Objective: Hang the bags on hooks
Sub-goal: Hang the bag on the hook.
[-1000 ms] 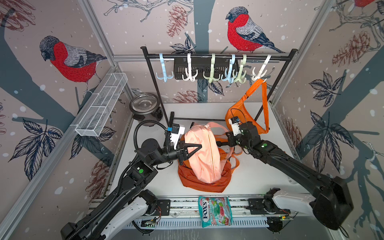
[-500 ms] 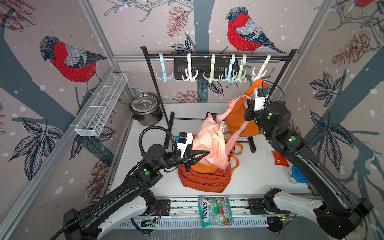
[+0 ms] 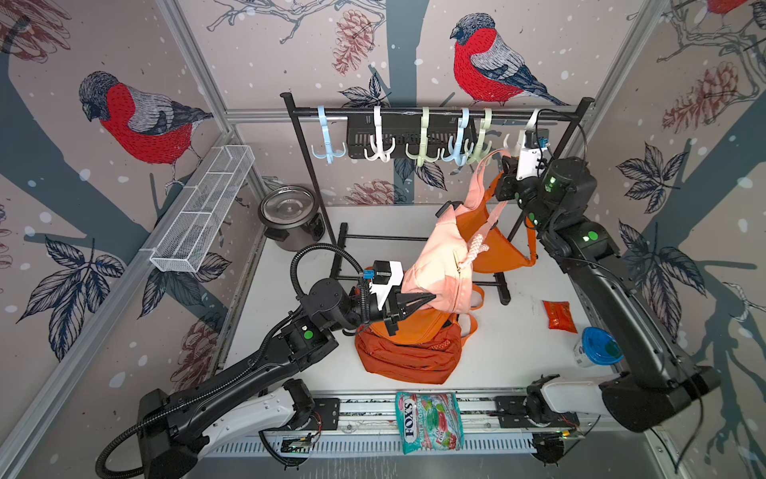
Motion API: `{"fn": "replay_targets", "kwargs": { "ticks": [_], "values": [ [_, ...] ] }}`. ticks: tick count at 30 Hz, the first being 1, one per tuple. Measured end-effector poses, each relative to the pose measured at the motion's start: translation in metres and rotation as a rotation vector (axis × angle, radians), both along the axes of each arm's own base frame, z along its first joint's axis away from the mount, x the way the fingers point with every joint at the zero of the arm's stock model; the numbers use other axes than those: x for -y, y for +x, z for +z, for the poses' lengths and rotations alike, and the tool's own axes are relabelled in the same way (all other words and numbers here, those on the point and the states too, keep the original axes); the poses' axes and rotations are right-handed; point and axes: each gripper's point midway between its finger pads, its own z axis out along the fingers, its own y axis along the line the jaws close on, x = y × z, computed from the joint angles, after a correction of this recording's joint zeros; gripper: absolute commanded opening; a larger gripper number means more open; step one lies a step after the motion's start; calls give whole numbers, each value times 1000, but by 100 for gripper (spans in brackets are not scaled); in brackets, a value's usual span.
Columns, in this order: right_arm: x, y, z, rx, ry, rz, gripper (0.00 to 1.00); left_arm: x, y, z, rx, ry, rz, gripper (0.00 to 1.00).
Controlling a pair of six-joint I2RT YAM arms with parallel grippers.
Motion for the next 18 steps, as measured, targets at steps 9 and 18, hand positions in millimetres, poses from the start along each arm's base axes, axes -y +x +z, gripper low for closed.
{"fn": "replay_targets", "kwargs": {
  "ticks": [9,18],
  "values": [
    [-5,27,-6,-38,-15,29,3,6,11,4,-5,-11,36,0],
    [-12,38,-61,-160,-42,52,4,10,13,-6,-65,-1,26,0]
  ]
}}
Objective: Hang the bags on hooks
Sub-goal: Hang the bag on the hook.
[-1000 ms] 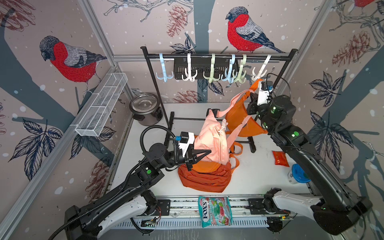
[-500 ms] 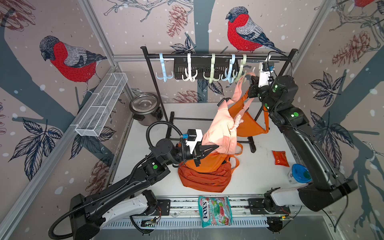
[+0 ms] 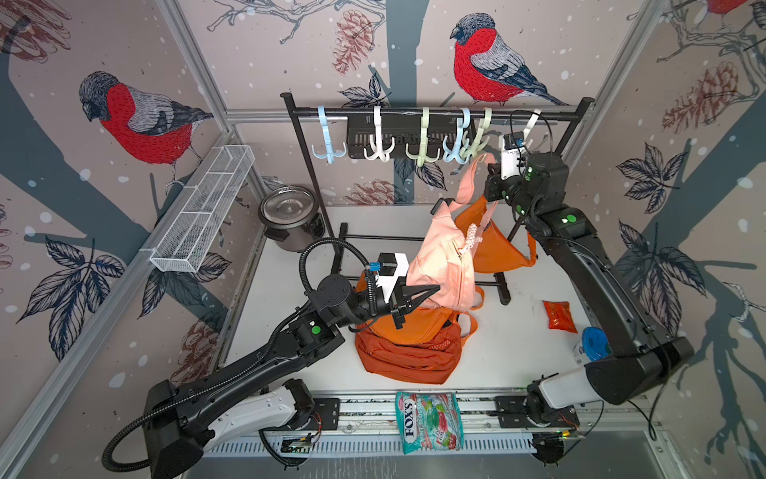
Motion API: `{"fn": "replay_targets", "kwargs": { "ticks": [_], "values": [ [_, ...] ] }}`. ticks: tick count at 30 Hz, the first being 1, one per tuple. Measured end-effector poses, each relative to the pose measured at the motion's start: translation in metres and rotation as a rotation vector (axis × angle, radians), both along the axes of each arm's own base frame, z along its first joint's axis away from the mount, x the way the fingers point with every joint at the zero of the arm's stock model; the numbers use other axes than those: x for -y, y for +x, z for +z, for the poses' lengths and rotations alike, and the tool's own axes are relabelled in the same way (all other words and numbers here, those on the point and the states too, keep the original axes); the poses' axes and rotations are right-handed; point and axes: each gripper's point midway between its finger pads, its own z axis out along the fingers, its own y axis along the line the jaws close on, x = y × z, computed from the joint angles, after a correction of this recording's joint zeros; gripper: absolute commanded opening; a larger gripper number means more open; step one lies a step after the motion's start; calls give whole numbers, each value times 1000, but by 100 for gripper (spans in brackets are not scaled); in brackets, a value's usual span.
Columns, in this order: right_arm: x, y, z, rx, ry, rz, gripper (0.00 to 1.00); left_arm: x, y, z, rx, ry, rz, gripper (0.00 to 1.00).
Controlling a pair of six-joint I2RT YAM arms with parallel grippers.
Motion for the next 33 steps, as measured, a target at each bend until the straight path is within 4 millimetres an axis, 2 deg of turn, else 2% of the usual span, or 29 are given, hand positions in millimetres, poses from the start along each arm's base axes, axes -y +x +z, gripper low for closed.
{"fn": "replay_targets", "kwargs": {
  "ticks": [11,15,19,23,28,33],
  "values": [
    [16,-11,-17,-24,6,-34,10,3,7,-16,-47,22,25,0],
    [29,-14,-18,-24,19,-80,11,8,21,-28,-80,56,73,16],
    [43,-16,-19,-23,16,-123,11,15,34,-41,-127,93,111,27],
    [56,-18,-21,-23,12,-163,11,21,45,-52,-150,119,146,45],
    [72,-21,-24,-24,12,-214,11,28,56,-59,-172,147,176,55],
    [76,-24,-27,-29,13,-220,17,27,65,-57,-184,160,223,64]
  ]
}}
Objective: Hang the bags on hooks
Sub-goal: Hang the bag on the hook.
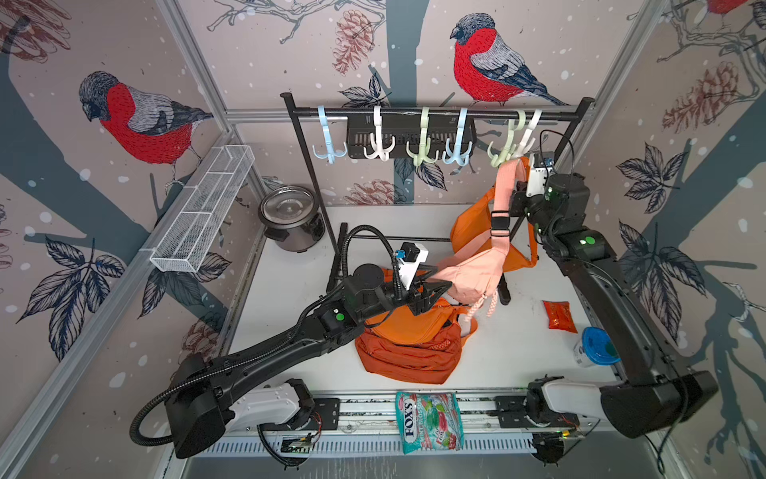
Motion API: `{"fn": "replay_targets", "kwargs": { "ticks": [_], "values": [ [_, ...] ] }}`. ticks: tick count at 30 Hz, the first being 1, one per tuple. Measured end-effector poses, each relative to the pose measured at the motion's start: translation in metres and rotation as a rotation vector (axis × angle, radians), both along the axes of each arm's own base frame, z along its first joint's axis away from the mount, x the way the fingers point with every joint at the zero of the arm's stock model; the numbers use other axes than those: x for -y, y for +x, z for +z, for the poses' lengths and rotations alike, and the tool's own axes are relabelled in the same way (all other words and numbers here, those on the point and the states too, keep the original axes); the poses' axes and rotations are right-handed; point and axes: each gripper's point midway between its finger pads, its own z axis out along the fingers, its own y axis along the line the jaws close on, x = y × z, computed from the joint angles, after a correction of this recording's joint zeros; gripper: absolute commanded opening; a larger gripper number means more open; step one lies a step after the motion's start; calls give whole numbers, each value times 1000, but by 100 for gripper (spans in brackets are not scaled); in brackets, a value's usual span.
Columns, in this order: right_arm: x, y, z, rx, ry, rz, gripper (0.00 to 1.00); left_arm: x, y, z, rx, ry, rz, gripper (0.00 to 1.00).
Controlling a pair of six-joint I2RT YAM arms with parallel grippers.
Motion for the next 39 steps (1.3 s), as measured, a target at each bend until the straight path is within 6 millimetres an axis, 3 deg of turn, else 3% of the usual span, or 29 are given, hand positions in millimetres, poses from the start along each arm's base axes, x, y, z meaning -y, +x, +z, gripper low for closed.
{"fn": "replay_targets", "kwargs": {
  "ticks": [9,12,22,26,31,35,39],
  "values": [
    [2,-7,-9,-14,-3,2,31,-27,21,-2,-6,23,185,74],
    [0,-8,-13,-23,-3,8,42,-36,24,-3,-7,22,222,74],
    [-12,-44,-14,-9,6,39,67,-73,39,-21,-56,10,341,77],
    [-32,-64,-13,3,-3,85,74,-91,49,-34,-100,7,401,78],
    [-60,-89,-24,-3,-34,171,80,-97,50,-50,-146,15,416,79],
    [-86,-115,-36,-12,-67,286,85,-101,47,-60,-165,20,409,80],
    [-113,-139,-47,-25,-67,427,87,-106,38,-59,-166,-26,382,82]
  ]
}}
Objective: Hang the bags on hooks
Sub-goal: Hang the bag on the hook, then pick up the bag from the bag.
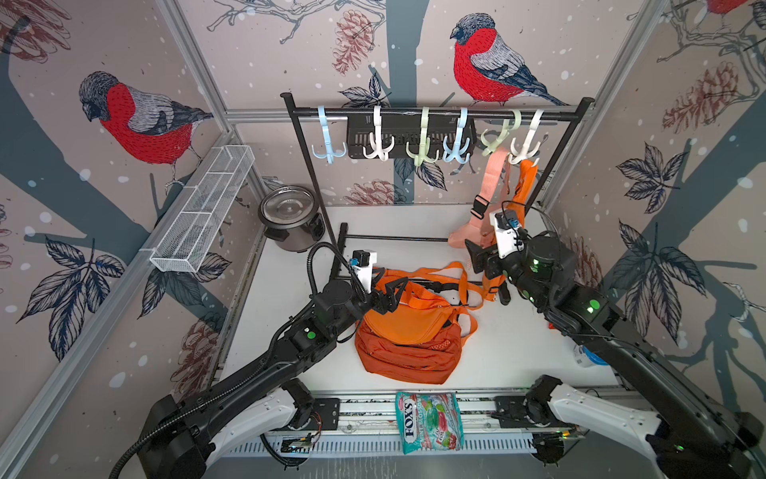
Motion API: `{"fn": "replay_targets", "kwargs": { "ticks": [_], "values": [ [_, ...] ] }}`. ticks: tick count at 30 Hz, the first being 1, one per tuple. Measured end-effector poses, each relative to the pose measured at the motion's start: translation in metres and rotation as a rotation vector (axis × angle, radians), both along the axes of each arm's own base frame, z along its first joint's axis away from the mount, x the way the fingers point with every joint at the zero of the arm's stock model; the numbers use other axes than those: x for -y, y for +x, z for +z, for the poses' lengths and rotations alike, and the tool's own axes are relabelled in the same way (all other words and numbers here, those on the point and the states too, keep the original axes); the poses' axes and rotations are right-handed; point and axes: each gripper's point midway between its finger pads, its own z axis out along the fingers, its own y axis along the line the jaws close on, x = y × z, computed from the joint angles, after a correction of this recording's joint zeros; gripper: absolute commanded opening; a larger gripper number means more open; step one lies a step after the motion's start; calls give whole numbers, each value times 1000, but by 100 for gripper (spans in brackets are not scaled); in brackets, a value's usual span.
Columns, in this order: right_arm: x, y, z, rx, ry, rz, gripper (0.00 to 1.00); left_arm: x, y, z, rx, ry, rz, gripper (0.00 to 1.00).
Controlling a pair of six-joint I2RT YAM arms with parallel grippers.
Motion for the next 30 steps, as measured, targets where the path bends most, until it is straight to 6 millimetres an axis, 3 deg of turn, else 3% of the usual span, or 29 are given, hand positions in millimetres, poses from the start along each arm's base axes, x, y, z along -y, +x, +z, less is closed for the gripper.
{"fn": "replay_targets", "kwargs": {
  "ticks": [10,15,22,30],
  "values": [
    [-51,-42,-51,-113,-56,260,90,-36,8,5,-50,-176,27,82],
    [-72,-63,-76,-168,-95,357,91,-44,5,12,-69,-227,15,83],
    [-86,-84,-127,-282,-150,409,91,-56,-4,14,-79,-241,34,84],
    [-102,-104,-158,-349,-209,465,91,-64,-9,14,-111,-208,61,84]
  ]
}}
